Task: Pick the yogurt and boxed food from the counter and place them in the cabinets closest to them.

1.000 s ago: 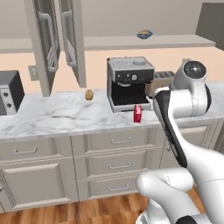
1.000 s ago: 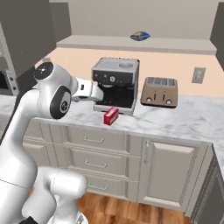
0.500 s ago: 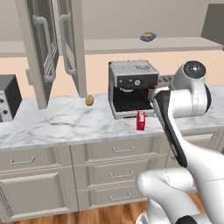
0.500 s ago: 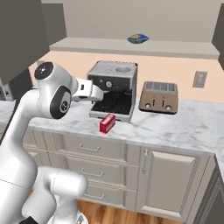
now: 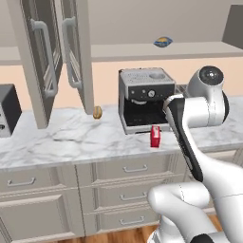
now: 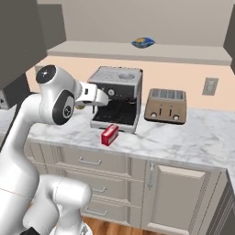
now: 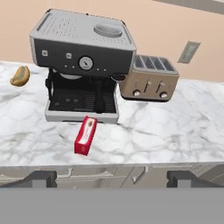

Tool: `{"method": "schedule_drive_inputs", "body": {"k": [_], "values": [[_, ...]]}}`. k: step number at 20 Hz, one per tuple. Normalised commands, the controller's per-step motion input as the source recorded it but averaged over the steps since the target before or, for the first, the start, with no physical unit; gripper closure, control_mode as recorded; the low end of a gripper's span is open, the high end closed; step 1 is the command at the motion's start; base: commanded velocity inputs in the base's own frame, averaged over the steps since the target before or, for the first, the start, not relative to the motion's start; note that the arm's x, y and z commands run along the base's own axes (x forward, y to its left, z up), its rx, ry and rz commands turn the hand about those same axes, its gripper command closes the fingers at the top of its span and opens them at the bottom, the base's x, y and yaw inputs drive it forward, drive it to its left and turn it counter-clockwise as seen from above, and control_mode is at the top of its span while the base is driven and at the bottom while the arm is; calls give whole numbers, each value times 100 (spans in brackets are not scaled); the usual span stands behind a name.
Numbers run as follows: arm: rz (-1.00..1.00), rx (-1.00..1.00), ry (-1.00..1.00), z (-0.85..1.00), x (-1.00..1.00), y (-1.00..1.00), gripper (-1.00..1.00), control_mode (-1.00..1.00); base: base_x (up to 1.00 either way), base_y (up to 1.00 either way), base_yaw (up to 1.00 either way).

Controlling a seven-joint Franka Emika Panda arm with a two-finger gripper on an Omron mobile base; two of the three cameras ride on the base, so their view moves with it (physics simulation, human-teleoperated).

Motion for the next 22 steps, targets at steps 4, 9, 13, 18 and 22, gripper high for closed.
{"method": "schedule_drive_inputs", "body": {"k": [4,9,13,18,22], "values": [[0,0,0,0,0,0,-100,100,33,-19,0],[0,0,0,0,0,0,-100,100,29,-19,0],[0,0,0,0,0,0,-100,100,28,-19,0],[0,0,0,0,0,0,-100,100,36,-19,0],[0,0,0,0,0,0,-100,100,44,-17,0]]}}
